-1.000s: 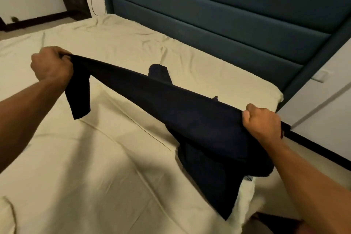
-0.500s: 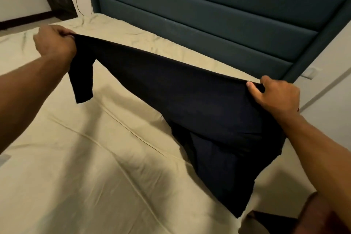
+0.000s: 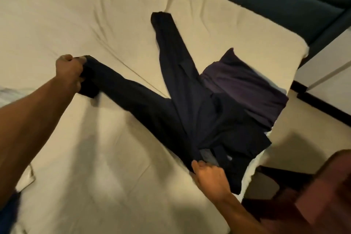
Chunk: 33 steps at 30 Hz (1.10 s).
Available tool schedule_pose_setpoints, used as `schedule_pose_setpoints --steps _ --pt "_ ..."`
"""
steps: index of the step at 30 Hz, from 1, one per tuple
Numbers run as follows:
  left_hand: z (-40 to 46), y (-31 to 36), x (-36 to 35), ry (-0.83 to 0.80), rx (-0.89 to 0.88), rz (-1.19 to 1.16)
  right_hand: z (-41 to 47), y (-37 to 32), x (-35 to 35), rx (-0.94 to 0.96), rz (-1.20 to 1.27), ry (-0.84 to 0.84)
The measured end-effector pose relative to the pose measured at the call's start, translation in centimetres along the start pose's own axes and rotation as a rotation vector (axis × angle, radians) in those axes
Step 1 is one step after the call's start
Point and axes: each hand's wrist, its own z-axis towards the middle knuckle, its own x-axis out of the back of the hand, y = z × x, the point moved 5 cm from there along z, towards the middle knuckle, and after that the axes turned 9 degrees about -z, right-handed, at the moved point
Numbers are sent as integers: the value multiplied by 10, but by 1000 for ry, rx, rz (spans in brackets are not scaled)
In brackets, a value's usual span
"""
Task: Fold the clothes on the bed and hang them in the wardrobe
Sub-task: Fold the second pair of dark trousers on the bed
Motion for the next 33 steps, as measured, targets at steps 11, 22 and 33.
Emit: schedule_pose_setpoints --steps 11,22,33 --pt "51 4 48 149 -80 -212 -27 -33 3 -66 23 -147" --pt "-6 -158 81 187 384 101 -33 -58 -36 9 -67 -307" --pt "-12 -168 75 81 478 -81 33 -97 27 93 -50 -579"
